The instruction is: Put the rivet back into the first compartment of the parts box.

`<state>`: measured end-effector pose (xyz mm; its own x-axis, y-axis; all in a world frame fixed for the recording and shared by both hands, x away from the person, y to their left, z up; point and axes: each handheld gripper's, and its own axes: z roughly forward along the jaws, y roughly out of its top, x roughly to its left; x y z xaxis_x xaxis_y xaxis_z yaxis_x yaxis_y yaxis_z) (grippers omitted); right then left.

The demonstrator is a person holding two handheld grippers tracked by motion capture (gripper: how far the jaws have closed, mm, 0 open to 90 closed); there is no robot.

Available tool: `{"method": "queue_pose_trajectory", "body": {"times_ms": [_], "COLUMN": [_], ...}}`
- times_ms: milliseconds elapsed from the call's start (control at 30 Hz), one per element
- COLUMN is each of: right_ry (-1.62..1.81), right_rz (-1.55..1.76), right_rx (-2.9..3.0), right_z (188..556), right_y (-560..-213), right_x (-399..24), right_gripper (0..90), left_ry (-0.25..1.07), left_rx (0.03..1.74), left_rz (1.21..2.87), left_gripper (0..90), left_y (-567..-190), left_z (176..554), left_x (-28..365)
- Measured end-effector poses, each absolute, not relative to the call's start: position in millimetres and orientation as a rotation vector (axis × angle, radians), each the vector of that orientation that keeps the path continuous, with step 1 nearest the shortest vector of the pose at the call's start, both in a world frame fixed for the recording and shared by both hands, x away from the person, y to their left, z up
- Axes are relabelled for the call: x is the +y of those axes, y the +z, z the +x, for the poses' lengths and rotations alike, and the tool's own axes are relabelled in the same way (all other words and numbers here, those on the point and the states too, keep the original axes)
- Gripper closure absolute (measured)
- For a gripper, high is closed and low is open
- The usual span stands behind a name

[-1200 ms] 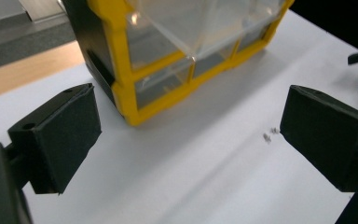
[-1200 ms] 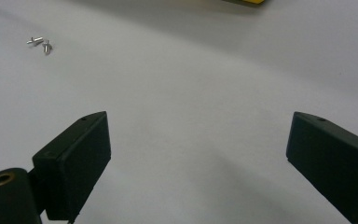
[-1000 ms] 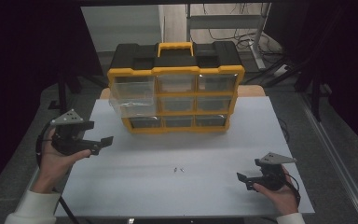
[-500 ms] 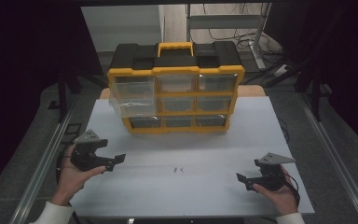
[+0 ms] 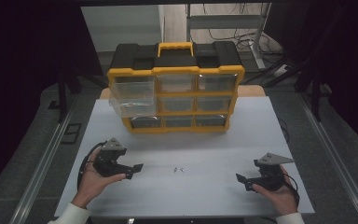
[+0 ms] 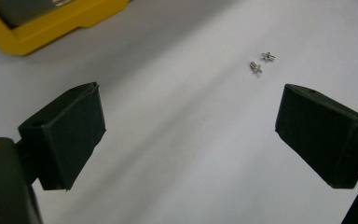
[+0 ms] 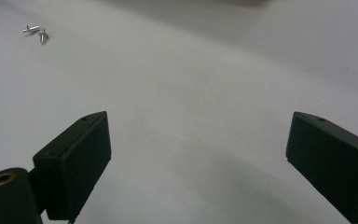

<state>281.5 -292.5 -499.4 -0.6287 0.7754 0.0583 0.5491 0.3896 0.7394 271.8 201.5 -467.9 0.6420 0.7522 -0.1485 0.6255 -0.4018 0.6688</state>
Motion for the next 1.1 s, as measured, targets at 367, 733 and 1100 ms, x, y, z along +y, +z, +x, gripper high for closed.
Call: {"method": "queue_pose_trajectory", "body": {"times_ms": [367,733,1100], "right_ry": [1.081,1.081,1.089], "right_rz": [1.158,1.161,1.15], "right_rx": [2.356,2.354,2.359], "right_z": [281,282,281], "right_y": [-500,-499,-499], "right_x": [-292,-293,-292], "right_gripper": [7.0,7.0,6.9], "left_ry": [0.219,0.183,0.175], "left_rx": [1.015,1.004,1.027], "left_rz": [2.221,2.259,2.321], "left_gripper": [10.1,11.3,16.0], "left_y": [-475,-483,-498], "left_z": [280,297,310], "left_x": [158,121,87]}}
